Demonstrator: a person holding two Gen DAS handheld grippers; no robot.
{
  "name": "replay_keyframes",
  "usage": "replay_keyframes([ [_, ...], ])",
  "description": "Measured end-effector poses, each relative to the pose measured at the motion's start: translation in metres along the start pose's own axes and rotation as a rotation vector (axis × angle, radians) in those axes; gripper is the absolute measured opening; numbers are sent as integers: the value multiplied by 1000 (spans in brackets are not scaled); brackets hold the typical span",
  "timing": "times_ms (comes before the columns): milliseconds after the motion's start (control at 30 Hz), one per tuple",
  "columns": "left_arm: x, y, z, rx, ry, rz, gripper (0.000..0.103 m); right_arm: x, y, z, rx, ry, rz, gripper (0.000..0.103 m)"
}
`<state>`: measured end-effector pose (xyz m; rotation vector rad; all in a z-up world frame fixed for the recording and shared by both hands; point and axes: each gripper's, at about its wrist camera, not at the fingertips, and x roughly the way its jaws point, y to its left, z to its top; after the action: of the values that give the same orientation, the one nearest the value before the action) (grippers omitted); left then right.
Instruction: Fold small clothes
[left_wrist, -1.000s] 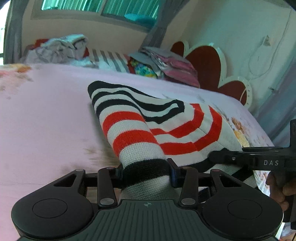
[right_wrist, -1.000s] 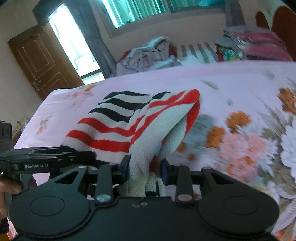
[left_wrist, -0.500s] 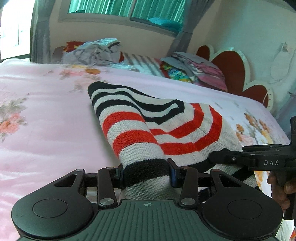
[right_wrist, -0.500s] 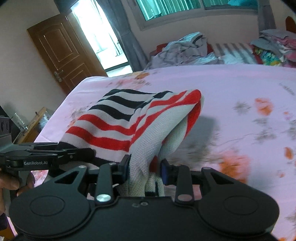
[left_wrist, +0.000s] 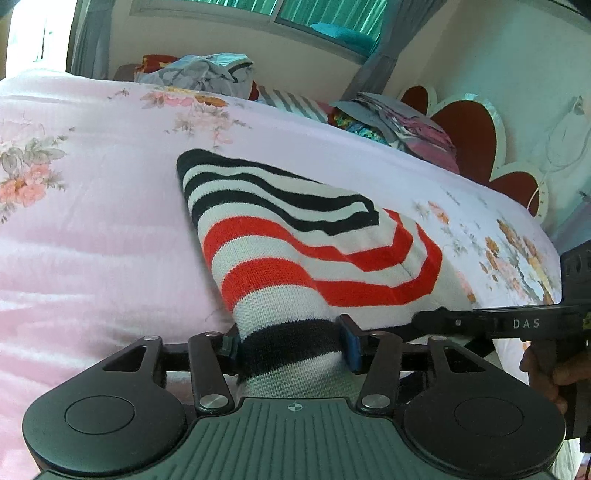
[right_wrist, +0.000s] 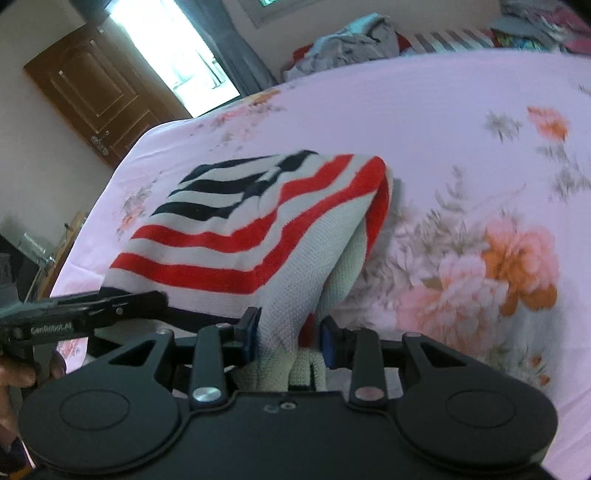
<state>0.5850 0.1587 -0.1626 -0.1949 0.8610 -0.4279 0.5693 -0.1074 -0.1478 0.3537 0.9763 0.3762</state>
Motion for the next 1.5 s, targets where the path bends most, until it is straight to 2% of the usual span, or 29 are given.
replay_keyframes([
  [100, 1, 5, -2, -18, -3, -12, 57, -1, -2, -3, 11, 0, 5, 33],
  [167, 1, 6, -2, -16, -3, 6, 70, -1, -3, -3, 12, 4, 7, 34],
  [233, -2, 6, -2, -2, -2, 69, 103, -3, -3, 0, 20, 17, 4, 39],
  [267, -6, 8, -3, 8, -3, 109, 103, -9, -2, 1, 8, 24, -24, 44],
  [300, -14, 10, -3, 14, -13, 116, 103, -14, 2, 4, -17, 24, -67, 62],
  [333, -24, 10, -3, 25, -36, 137, 103, -24, 6, 6, -59, 7, -111, 68],
  [367, -32, 11, -3, 38, -61, 156, 101, -35, 10, 8, -101, -17, -119, 61],
  [433, -47, 6, 3, 57, -100, 163, 67, -49, 14, 16, -133, -55, -115, 25],
  [500, -48, -3, 12, 88, -108, 134, 57, -54, 18, 26, -158, -84, -111, 19],
  [633, -25, -36, 23, 267, -69, 146, 57, -34, 32, 34, -245, -47, -123, 16],
  [733, 3, -48, 15, 354, 17, 200, 57, -4, 28, 30, -286, 50, -211, 8],
  [833, 5, -40, 16, 290, 5, 170, 57, 0, 20, 28, -234, 29, -199, 5],
  [900, 2, -42, 16, 290, 3, 175, 57, -4, 23, 26, -236, 23, -215, 5],
  [1000, -19, -50, 10, 322, -25, 189, 44, -30, 40, 18, -262, -31, -221, 9],
  [1133, -49, -46, -10, 263, -43, 174, 40, -64, 63, -5, -313, -63, -169, 9],
  [1233, -61, -44, -29, 244, -38, 172, 37, -68, 73, -25, -359, -33, -157, 9],
  [1300, -61, -44, -41, 248, -20, 193, 37, -59, 74, -35, -389, 3, -200, 6],
  [1367, -57, -43, -51, 236, -1, 208, 37, -49, 66, -41, -384, 38, -255, 0],
  [1500, -55, -42, -60, 214, -9, 231, 37, -45, 58, -49, -366, 55, -250, 0],
])
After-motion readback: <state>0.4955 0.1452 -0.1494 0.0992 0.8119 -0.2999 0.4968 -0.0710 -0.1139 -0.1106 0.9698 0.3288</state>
